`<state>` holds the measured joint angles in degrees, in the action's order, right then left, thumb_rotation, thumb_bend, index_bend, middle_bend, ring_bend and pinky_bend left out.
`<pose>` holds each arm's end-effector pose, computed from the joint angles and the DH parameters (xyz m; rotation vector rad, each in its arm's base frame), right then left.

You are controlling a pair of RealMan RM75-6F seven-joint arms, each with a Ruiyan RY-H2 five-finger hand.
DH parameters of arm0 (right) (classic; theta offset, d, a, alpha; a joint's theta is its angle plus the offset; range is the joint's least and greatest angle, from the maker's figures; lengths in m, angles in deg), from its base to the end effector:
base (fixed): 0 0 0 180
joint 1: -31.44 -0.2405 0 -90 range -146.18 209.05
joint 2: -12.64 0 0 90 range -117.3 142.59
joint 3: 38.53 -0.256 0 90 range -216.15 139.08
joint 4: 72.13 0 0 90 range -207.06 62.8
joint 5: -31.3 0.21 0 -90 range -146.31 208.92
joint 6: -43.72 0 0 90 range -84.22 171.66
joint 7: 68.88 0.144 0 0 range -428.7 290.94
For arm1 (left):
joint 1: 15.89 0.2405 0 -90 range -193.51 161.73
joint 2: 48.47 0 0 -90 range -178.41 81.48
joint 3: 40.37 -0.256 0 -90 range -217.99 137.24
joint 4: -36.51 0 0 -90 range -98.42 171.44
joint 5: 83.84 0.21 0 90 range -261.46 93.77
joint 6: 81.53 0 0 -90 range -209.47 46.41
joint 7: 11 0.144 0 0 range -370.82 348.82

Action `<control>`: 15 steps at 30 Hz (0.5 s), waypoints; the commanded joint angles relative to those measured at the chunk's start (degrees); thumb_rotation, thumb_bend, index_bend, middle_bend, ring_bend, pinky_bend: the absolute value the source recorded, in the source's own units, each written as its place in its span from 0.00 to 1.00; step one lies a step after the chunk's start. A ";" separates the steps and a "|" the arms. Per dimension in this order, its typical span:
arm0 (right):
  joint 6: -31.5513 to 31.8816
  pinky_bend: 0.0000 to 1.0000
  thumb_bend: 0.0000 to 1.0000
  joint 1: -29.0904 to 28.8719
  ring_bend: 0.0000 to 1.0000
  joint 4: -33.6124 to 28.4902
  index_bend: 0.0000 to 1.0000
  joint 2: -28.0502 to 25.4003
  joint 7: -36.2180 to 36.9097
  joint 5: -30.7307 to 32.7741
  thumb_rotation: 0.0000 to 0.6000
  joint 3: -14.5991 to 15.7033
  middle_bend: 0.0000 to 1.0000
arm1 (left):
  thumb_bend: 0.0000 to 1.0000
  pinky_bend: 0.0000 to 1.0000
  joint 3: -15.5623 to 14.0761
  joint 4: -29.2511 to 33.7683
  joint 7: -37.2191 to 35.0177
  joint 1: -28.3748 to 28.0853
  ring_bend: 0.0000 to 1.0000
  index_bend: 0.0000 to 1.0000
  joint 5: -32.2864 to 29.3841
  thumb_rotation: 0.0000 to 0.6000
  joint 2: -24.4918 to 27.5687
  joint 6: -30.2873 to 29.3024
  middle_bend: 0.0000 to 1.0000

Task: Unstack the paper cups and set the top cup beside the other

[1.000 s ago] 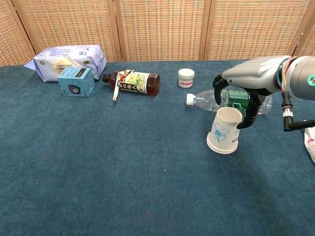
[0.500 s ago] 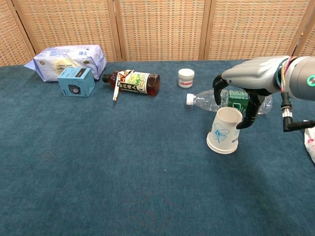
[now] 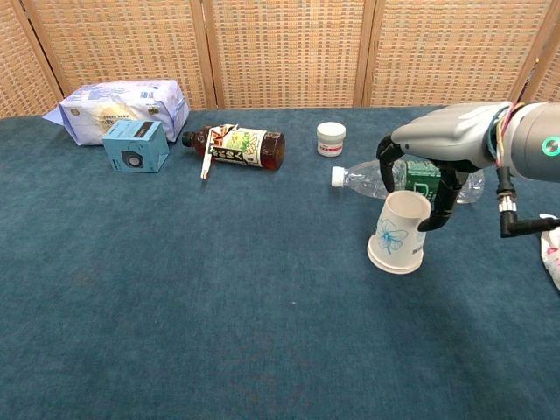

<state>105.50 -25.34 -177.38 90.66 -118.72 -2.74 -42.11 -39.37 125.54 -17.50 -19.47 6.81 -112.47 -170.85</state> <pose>-0.1107 -0.3321 0.0149 1.9816 -0.7470 0.5268 -0.3137 0.1676 0.1656 -1.4007 -0.8963 -0.9985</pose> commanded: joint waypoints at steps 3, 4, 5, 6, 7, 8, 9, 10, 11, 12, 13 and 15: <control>0.15 0.00 0.24 -0.20 0.00 0.04 0.35 0.17 -0.11 0.13 1.00 0.04 0.12 | 0.27 0.00 -0.01 0.01 -0.02 -0.01 0.00 0.00 -0.02 1.00 0.01 0.04 0.00; 0.18 0.00 0.24 -0.23 0.00 0.03 0.35 0.21 -0.14 0.18 1.00 0.06 0.12 | 0.27 0.00 -0.01 0.02 -0.03 -0.01 0.00 0.00 -0.03 1.00 0.02 0.05 0.00; 0.20 0.00 0.25 -0.26 0.00 0.03 0.35 0.24 -0.16 0.26 1.00 0.08 0.12 | 0.27 0.00 -0.01 0.02 -0.07 -0.01 0.00 0.00 -0.01 1.00 0.03 0.03 0.00; 0.24 0.00 0.27 -0.30 0.00 0.09 0.35 0.28 -0.21 0.33 1.00 0.10 0.12 | 0.27 0.00 -0.02 0.01 -0.10 0.00 0.00 0.00 -0.01 1.00 0.04 0.01 0.00; 0.27 0.00 0.28 -0.34 0.00 0.16 0.35 0.31 -0.26 0.42 1.00 0.12 0.12 | 0.27 0.00 -0.01 0.01 -0.14 0.00 0.00 0.00 -0.01 1.00 0.05 0.00 0.00; 0.28 0.00 0.30 -0.36 0.00 0.20 0.35 0.33 -0.29 0.50 1.00 0.13 0.12 | 0.27 0.00 -0.02 0.00 -0.17 0.01 0.00 0.00 -0.01 1.00 0.05 -0.02 0.00; 0.30 0.00 0.30 -0.40 0.00 0.27 0.35 0.35 -0.29 0.64 1.00 0.11 0.12 | 0.27 0.00 -0.02 -0.02 -0.21 0.02 0.00 0.00 0.01 1.00 0.06 -0.03 0.00; 0.31 0.00 0.30 -0.43 0.00 0.32 0.35 0.36 -0.31 0.72 1.00 0.11 0.12 | 0.27 0.00 -0.03 -0.03 -0.22 0.03 0.00 0.00 0.03 1.00 0.06 -0.06 0.00; 0.31 0.00 0.30 -0.47 0.00 0.35 0.35 0.36 -0.35 0.79 1.00 0.14 0.12 | 0.27 0.00 -0.03 -0.04 -0.25 0.01 0.00 0.00 0.05 1.00 0.05 -0.04 0.00; 0.30 0.00 0.30 -0.49 0.00 0.36 0.35 0.37 -0.35 0.82 1.00 0.14 0.12 | 0.27 0.00 -0.04 -0.05 -0.26 0.01 0.00 0.00 0.06 1.00 0.05 -0.04 0.00; 0.33 0.00 0.30 -0.50 0.00 0.36 0.35 0.39 -0.35 0.83 1.00 0.17 0.12 | 0.27 0.00 -0.03 -0.07 -0.28 0.02 0.00 0.00 0.07 1.00 0.05 -0.07 0.00; 0.32 0.00 0.30 -0.55 0.00 0.38 0.35 0.41 -0.37 0.84 1.00 0.20 0.12 | 0.27 0.00 -0.01 -0.08 -0.28 0.02 0.00 0.00 0.02 1.00 0.04 -0.07 0.00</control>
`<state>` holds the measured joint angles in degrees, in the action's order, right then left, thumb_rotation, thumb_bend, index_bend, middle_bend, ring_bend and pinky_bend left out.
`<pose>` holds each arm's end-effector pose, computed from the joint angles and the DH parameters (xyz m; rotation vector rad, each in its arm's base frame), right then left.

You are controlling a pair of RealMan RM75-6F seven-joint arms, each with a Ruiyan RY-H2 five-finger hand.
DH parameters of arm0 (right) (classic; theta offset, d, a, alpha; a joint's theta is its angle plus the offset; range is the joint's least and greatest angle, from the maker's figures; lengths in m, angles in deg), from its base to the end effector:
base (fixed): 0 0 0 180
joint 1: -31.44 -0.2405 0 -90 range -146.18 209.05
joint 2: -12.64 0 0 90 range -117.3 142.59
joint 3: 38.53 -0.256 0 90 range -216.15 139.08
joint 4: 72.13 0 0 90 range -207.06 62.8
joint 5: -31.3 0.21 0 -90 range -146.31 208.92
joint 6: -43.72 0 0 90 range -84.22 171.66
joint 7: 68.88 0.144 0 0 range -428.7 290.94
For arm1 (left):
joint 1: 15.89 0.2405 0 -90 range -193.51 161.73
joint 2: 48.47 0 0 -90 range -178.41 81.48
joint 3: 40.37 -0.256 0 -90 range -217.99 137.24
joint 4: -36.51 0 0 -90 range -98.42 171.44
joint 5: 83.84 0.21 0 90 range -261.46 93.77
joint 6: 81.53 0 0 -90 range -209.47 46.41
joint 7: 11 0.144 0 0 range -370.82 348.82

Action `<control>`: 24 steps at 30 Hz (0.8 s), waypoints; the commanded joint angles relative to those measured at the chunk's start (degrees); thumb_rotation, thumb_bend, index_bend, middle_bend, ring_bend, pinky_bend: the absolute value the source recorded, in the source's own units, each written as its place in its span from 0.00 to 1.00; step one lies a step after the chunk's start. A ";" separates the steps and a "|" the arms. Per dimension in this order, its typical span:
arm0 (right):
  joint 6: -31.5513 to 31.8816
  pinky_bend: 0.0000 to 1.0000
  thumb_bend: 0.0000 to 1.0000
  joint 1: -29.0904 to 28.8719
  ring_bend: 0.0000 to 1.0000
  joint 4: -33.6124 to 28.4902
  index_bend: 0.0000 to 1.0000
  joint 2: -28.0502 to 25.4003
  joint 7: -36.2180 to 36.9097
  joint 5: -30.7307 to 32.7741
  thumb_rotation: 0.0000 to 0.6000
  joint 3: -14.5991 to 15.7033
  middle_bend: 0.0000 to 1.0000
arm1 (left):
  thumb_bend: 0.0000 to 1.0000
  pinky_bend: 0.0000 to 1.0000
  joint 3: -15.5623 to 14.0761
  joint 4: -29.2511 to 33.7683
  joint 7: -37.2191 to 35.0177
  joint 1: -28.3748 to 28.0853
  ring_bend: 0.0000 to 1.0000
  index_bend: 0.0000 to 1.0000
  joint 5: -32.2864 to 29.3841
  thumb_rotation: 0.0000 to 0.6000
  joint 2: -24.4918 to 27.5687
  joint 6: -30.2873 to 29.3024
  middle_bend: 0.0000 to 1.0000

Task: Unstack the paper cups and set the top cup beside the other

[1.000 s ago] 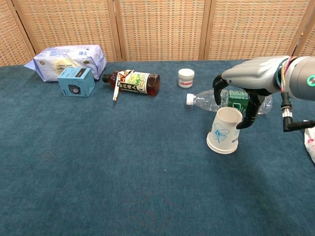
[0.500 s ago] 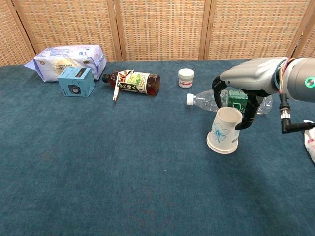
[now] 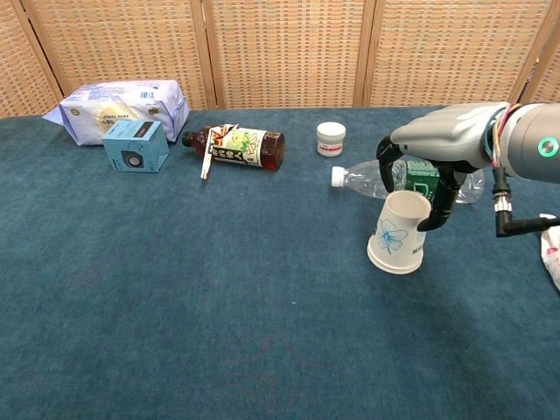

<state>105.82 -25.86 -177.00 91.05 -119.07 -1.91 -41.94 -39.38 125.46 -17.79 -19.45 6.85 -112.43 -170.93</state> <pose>-0.1105 -0.3334 0.0135 1.9780 -0.7447 0.5174 -0.3139 0.1674 0.1661 -1.3996 -0.8977 -1.0017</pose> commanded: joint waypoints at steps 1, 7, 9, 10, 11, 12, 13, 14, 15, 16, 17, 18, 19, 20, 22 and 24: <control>0.01 0.00 0.30 -0.05 0.00 0.01 0.36 0.03 -0.04 0.01 1.00 0.05 0.12 | 0.27 0.00 -0.01 -0.01 -0.01 0.01 0.00 0.00 -0.02 1.00 0.00 0.01 0.00; 0.22 0.00 0.30 -0.14 0.00 -0.04 0.37 0.06 -0.15 -0.02 1.00 0.14 0.13 | 0.27 0.00 -0.05 0.03 0.11 -0.05 0.00 0.00 0.08 1.00 -0.02 0.08 0.00; 0.30 0.00 0.30 -0.14 0.00 -0.13 0.37 0.07 -0.17 -0.01 1.00 0.20 0.13 | 0.27 0.00 -0.06 0.04 0.11 -0.04 0.00 0.00 0.07 1.00 0.00 0.08 0.00; 0.35 0.00 0.30 -0.17 0.00 -0.22 0.37 0.04 -0.26 -0.02 1.00 0.24 0.13 | 0.27 0.00 -0.05 0.05 0.10 -0.03 0.00 0.00 0.06 1.00 0.00 0.05 0.00; 0.41 0.00 0.30 -0.21 0.00 -0.28 0.38 0.00 -0.37 -0.02 1.00 0.27 0.13 | 0.27 0.00 -0.04 0.04 0.09 -0.02 0.00 0.00 0.07 1.00 0.01 0.03 0.00; 0.58 0.00 0.30 -0.28 0.00 -0.45 0.38 -0.09 -0.59 -0.05 1.00 0.29 0.13 | 0.27 0.00 -0.05 0.03 0.07 -0.01 0.00 0.00 0.06 1.00 0.01 0.02 0.00; 0.75 0.00 0.30 -0.35 0.00 -0.63 0.38 -0.20 -0.79 -0.09 1.00 0.28 0.13 | 0.27 0.00 -0.04 0.04 0.05 -0.01 0.00 0.00 0.05 1.00 0.02 0.02 0.00; 1.01 0.00 0.30 -0.44 0.00 -1.02 0.38 -0.38 -1.05 -0.10 1.00 0.23 0.13 | 0.27 0.00 -0.04 0.03 0.04 -0.02 0.00 0.00 0.02 1.00 0.03 0.05 0.00; 1.36 0.00 0.30 -0.56 0.00 -1.60 0.38 -0.64 -1.33 -0.13 1.00 0.11 0.13 | 0.27 0.00 -0.03 0.03 0.05 -0.04 0.00 0.00 0.03 1.00 0.03 0.07 0.00; 1.62 0.00 0.30 -0.66 0.00 -2.08 0.38 -0.88 -1.53 -0.15 1.00 -0.01 0.13 | 0.27 0.00 -0.03 0.04 0.07 -0.06 0.00 0.00 0.03 1.00 0.02 0.09 0.00; 1.87 0.00 0.30 -0.75 0.00 -2.58 0.38 -1.14 -1.73 -0.14 1.00 -0.12 0.13 | 0.27 0.00 -0.03 0.06 0.10 -0.05 0.00 0.00 0.03 1.00 0.02 0.08 0.00; 2.20 0.00 0.30 -0.90 0.00 -3.25 0.38 -1.47 -2.04 -0.06 1.00 -0.27 0.13 | 0.27 0.00 -0.03 0.07 0.10 -0.05 0.00 0.00 0.03 1.00 0.03 0.07 0.00; 2.44 0.00 0.30 -1.03 0.00 -3.71 0.38 -1.71 -2.34 0.04 1.00 -0.34 0.13 | 0.27 0.00 -0.03 0.10 0.08 -0.03 0.00 0.00 0.06 1.00 0.04 0.02 0.00; 2.71 0.00 0.30 -1.17 0.00 -4.18 0.38 -1.94 -2.72 0.19 1.00 -0.39 0.13 | 0.27 0.00 -0.04 0.12 0.07 -0.01 0.00 0.00 0.09 1.00 0.05 -0.04 0.00; 3.47 0.00 0.30 -1.51 0.00 -5.32 0.38 -2.43 -3.57 0.51 1.00 -0.59 0.13 | 0.27 0.00 -0.07 0.12 -0.03 0.08 0.00 0.00 0.16 1.00 0.10 -0.21 0.00; 4.04 0.00 0.30 -1.74 0.00 -6.20 0.38 -2.80 -4.15 0.85 1.00 -0.74 0.13 | 0.27 0.00 -0.03 0.15 -0.18 0.11 0.00 0.00 0.17 1.00 0.17 -0.34 0.00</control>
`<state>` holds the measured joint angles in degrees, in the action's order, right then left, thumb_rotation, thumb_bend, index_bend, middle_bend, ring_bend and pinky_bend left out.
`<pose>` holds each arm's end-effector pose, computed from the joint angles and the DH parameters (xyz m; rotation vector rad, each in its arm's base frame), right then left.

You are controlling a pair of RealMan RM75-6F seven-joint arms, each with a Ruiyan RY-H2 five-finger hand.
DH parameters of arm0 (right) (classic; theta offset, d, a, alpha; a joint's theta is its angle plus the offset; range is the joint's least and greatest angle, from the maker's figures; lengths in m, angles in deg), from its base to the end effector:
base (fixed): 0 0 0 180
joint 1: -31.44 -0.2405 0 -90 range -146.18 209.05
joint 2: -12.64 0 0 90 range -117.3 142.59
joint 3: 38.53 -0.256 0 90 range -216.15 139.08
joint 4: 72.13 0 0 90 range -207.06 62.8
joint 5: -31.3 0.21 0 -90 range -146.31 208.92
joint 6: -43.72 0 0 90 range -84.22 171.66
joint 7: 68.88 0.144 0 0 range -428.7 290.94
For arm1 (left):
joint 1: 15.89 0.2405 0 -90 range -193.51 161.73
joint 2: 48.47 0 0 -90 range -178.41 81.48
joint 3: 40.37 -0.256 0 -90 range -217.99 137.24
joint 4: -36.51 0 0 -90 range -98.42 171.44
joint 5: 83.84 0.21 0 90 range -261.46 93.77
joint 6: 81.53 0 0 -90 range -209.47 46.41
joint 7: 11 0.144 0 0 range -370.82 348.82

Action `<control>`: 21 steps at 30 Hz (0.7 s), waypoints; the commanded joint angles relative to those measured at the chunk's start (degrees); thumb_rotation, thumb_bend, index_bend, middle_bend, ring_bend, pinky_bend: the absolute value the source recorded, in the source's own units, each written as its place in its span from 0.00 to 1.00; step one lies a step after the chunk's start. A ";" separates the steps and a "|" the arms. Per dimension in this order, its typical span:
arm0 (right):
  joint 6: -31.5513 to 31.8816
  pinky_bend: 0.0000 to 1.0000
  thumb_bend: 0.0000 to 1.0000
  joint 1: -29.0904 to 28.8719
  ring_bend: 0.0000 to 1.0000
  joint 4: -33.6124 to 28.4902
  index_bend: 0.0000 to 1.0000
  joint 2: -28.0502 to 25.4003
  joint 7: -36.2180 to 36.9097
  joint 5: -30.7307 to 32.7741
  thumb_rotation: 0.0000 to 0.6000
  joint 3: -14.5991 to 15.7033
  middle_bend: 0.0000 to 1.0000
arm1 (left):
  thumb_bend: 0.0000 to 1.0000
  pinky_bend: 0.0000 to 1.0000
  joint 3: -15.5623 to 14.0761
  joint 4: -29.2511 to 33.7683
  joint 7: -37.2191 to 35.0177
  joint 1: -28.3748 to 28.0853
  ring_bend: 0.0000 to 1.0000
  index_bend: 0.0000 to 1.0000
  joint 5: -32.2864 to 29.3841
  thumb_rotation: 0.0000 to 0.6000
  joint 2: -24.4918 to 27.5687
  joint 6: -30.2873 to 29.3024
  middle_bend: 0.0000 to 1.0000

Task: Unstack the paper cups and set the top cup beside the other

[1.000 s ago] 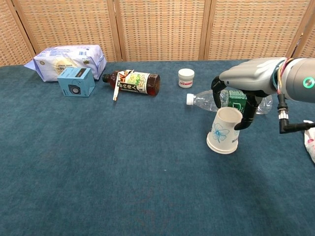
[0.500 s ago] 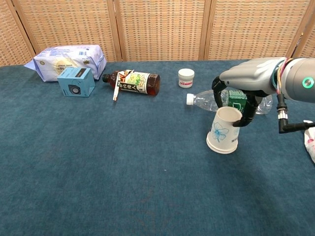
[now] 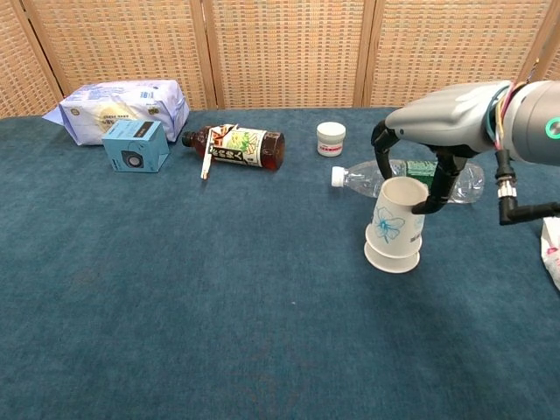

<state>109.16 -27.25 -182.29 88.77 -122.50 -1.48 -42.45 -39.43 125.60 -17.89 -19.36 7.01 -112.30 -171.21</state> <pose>-0.0925 -0.3266 0.0269 1.9817 -0.6809 0.5337 -0.3133 0.1667 0.1669 -1.3986 -0.8962 -1.0061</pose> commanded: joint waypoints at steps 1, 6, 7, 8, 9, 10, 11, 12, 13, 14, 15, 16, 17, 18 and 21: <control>1.12 0.00 0.30 -0.53 0.00 -1.45 0.38 -0.78 -1.22 0.62 1.00 -0.30 0.13 | 0.27 0.00 0.03 0.02 -0.16 0.06 0.00 0.00 -0.01 1.00 0.07 -0.12 0.00; 4.27 0.00 0.30 -2.27 0.00 -5.46 0.38 -3.27 -5.11 2.38 1.00 -1.65 0.13 | 0.27 0.00 0.06 -0.06 -0.64 0.08 0.00 0.00 -0.09 1.00 0.21 -0.12 0.00; 4.74 0.00 0.30 -2.56 0.00 -6.15 0.38 -3.64 -5.67 2.93 1.00 -1.93 0.13 | 0.27 0.00 0.06 -0.06 -0.68 0.08 0.00 0.00 -0.10 1.00 0.23 -0.12 0.00; 5.11 0.00 0.30 -2.77 0.00 -6.64 0.38 -3.92 -6.04 3.20 1.00 -2.16 0.13 | 0.27 0.00 0.07 -0.05 -0.70 0.08 0.00 0.00 -0.10 1.00 0.24 -0.12 0.00; 5.68 0.00 0.30 -3.09 0.00 -7.38 0.38 -4.36 -6.62 3.64 1.00 -2.49 0.13 | 0.27 0.00 0.07 -0.06 -0.77 0.09 0.00 0.00 -0.12 1.00 0.26 -0.12 0.00; 6.28 0.00 0.30 -3.44 0.00 -8.16 0.38 -4.83 -7.32 4.18 1.00 -2.79 0.13 | 0.27 0.00 0.08 -0.04 -0.82 0.09 0.00 0.00 -0.11 1.00 0.28 -0.14 0.00; 6.89 0.00 0.30 -3.81 0.00 -8.95 0.38 -5.31 -8.08 4.78 1.00 -3.09 0.13 | 0.27 0.00 0.08 -0.02 -0.87 0.10 0.00 0.00 -0.08 1.00 0.31 -0.17 0.00; 7.53 0.00 0.30 -4.19 0.00 -9.73 0.38 -5.75 -8.79 5.35 1.00 -3.42 0.13 | 0.27 0.00 0.07 -0.01 -0.92 0.13 0.00 0.00 -0.04 1.00 0.34 -0.24 0.00; 7.95 0.00 0.30 -4.43 0.00 -10.24 0.39 -6.03 -9.22 5.71 1.00 -3.64 0.13 | 0.27 0.00 0.06 -0.01 -0.97 0.15 0.00 0.00 0.00 1.00 0.36 -0.30 0.00; 8.59 0.00 0.30 -4.77 0.00 -11.00 0.39 -6.44 -9.83 6.25 1.00 -3.97 0.13 | 0.27 0.00 0.05 -0.01 -1.05 0.21 0.00 0.00 0.05 1.00 0.39 -0.42 0.00; 9.20 0.00 0.30 -5.10 0.00 -11.74 0.39 -6.85 -10.44 6.81 1.00 -4.27 0.13 | 0.27 0.00 0.04 -0.02 -1.15 0.24 0.00 0.00 0.10 1.00 0.43 -0.51 0.00; 9.79 0.00 0.30 -5.43 0.00 -12.45 0.39 -7.26 -11.03 7.35 1.00 -4.57 0.13 | 0.27 0.00 0.04 0.00 -1.27 0.28 0.00 0.00 0.16 1.00 0.47 -0.62 0.00; 10.18 0.00 0.30 -5.63 0.00 -12.91 0.39 -7.54 -11.37 7.68 1.00 -4.77 0.13 | 0.27 0.00 0.04 -0.01 -1.35 0.31 0.00 0.00 0.19 1.00 0.49 -0.71 0.00; 10.73 0.00 0.30 -5.91 0.00 -13.55 0.39 -7.94 -11.82 8.15 1.00 -5.07 0.13 | 0.27 0.00 0.04 -0.01 -1.47 0.36 0.00 0.00 0.23 1.00 0.53 -0.82 0.00; 12.28 0.00 0.30 -6.62 0.00 -15.25 0.39 -9.26 -12.94 9.63 1.00 -5.87 0.13 | 0.27 0.00 0.05 -0.04 -1.89 0.48 0.00 0.00 0.32 1.00 0.68 -1.10 0.00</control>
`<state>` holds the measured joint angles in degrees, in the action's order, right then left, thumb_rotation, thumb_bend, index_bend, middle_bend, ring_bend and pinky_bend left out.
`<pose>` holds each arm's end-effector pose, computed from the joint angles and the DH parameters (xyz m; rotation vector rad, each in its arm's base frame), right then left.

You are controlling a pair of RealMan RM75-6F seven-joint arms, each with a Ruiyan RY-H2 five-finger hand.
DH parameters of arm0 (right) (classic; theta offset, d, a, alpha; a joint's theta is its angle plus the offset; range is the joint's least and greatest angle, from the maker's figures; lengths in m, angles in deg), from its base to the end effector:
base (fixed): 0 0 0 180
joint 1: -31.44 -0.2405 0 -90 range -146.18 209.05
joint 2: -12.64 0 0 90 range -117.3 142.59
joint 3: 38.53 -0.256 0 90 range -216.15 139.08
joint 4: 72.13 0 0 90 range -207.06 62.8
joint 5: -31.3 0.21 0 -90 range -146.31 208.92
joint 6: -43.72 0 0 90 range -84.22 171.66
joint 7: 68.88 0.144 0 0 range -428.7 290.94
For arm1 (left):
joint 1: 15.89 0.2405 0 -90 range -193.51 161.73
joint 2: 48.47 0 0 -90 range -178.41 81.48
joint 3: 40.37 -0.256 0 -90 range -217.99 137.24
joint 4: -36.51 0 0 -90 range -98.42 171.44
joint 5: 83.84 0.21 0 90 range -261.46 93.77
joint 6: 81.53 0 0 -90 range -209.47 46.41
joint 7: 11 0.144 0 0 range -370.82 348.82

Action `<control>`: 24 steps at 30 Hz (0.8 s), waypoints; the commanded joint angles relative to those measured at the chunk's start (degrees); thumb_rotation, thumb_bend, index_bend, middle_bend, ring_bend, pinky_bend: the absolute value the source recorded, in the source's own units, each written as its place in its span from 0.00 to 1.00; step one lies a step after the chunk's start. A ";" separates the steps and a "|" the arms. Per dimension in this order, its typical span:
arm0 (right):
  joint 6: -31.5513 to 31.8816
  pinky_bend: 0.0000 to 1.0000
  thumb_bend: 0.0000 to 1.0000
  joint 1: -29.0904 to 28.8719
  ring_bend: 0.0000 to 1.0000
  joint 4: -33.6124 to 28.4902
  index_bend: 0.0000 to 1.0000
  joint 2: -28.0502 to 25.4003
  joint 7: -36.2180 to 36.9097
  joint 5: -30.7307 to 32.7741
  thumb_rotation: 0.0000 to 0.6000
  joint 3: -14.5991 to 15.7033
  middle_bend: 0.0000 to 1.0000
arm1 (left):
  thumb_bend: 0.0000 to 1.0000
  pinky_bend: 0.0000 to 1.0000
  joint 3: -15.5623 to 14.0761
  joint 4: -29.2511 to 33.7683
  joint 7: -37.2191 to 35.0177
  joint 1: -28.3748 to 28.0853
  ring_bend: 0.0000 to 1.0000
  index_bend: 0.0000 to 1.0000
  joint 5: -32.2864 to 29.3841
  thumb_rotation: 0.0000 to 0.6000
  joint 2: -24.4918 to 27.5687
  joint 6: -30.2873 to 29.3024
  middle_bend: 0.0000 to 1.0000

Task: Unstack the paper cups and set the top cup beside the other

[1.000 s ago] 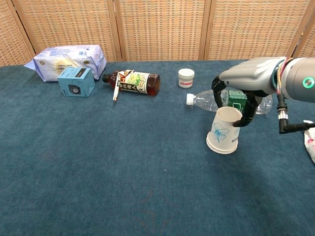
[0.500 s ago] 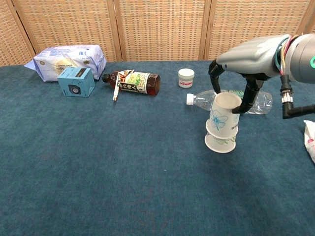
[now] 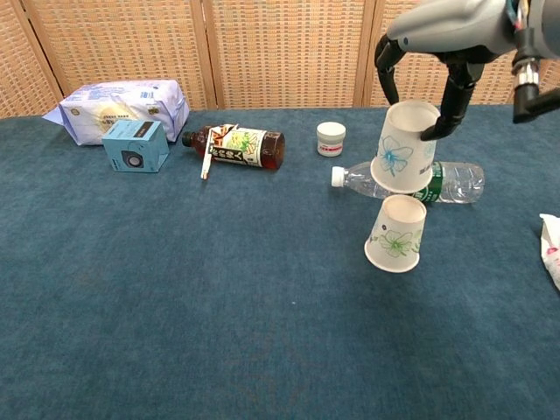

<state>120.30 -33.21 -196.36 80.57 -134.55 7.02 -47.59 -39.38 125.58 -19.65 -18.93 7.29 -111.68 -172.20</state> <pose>-0.0408 -0.3194 0.0834 1.8916 -0.5169 0.5207 -0.3135 0.1644 0.1724 -1.3836 -0.9005 -1.0300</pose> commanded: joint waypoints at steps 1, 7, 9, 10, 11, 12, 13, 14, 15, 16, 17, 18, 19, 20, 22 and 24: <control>1.55 0.00 0.30 -0.83 0.00 -1.51 0.39 -1.44 -1.22 1.56 1.00 -0.88 0.13 | 0.27 0.00 -0.02 -0.05 -0.20 0.09 0.00 0.00 0.08 1.00 0.10 -0.16 0.00; 2.68 0.01 0.30 -0.90 0.00 -2.01 0.39 -3.89 -2.06 3.64 1.00 -0.64 0.13 | 0.27 0.00 -0.05 -0.08 -0.60 0.22 0.00 0.00 0.40 1.00 0.22 -0.55 0.00; 2.28 0.00 0.30 0.18 0.00 -0.84 0.39 -4.86 -1.11 3.96 1.00 0.34 0.13 | 0.27 0.00 -0.03 -0.05 -0.65 0.28 0.00 0.00 0.37 1.00 0.27 -0.66 0.00; 1.73 0.00 0.30 0.68 0.00 -0.38 0.39 -5.19 -0.39 3.85 1.00 0.68 0.13 | 0.27 0.00 -0.02 -0.02 -0.61 0.29 0.00 0.00 0.36 1.00 0.28 -0.67 0.00; 1.09 0.01 0.30 1.17 0.00 0.13 0.39 -5.49 0.38 3.70 1.00 1.00 0.13 | 0.27 0.00 -0.01 0.01 -0.55 0.28 0.00 0.00 0.35 1.00 0.28 -0.65 0.00; 0.19 0.01 0.30 1.87 0.00 0.80 0.39 -5.83 1.45 3.32 1.00 1.49 0.13 | 0.27 0.00 0.00 0.04 -0.44 0.26 0.00 0.00 0.35 1.00 0.26 -0.62 0.00; -0.48 0.01 0.30 2.42 0.00 1.33 0.39 -6.00 2.29 2.93 1.00 1.90 0.13 | 0.27 0.00 -0.01 0.06 -0.32 0.25 0.00 0.00 0.36 1.00 0.25 -0.58 0.00; -1.16 0.01 0.30 2.97 0.00 1.86 0.39 -6.14 3.09 2.49 1.00 2.35 0.13 | 0.27 0.00 -0.02 0.07 -0.18 0.22 0.00 0.00 0.36 1.00 0.21 -0.52 0.00; -1.88 0.01 0.30 3.54 0.00 2.36 0.39 -6.23 3.97 1.94 1.00 2.79 0.13 | 0.27 0.00 -0.03 0.11 -0.04 0.20 0.00 0.00 0.36 1.00 0.16 -0.45 0.00; -2.39 0.01 0.30 3.93 0.00 2.71 0.39 -6.25 4.58 1.52 1.00 3.10 0.13 | 0.27 0.00 -0.02 0.14 0.04 0.18 0.00 0.00 0.35 1.00 0.14 -0.42 0.00; -2.89 0.01 0.30 4.32 0.00 3.06 0.39 -6.25 5.19 1.10 1.00 3.41 0.13 | 0.27 0.00 -0.02 0.17 0.12 0.17 0.00 0.00 0.34 1.00 0.11 -0.39 0.00; -3.59 0.01 0.30 4.91 0.00 3.58 0.39 -6.21 6.08 0.46 1.00 3.88 0.13 | 0.27 0.00 -0.01 0.21 0.24 0.15 0.00 0.00 0.31 1.00 0.09 -0.33 0.00; -4.03 0.01 0.30 5.29 0.00 3.94 0.39 -6.13 6.66 0.00 1.00 4.20 0.13 | 0.27 0.00 -0.01 0.22 0.32 0.15 0.00 0.00 0.29 1.00 0.07 -0.30 0.00; -4.72 0.01 0.30 5.91 0.00 4.50 0.39 -5.93 7.56 -0.65 1.00 4.73 0.13 | 0.27 0.00 -0.04 0.23 0.46 0.13 0.00 0.00 0.31 1.00 0.03 -0.24 0.00; -5.64 0.00 0.30 6.71 0.00 5.29 0.39 -5.51 8.75 -1.68 1.00 5.43 0.13 | 0.27 0.00 -0.07 0.27 0.66 0.08 0.00 0.00 0.37 1.00 -0.03 -0.15 0.00; -6.68 0.01 0.30 7.78 0.00 6.24 0.39 -4.67 10.37 -3.61 1.00 6.33 0.13 | 0.27 0.00 -0.13 0.32 0.96 0.04 0.00 0.00 0.41 1.00 -0.12 -0.02 0.00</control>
<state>114.65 -26.46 -191.08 75.15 -125.42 4.90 -42.16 -39.50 125.88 -18.72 -18.88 7.69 -111.77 -172.25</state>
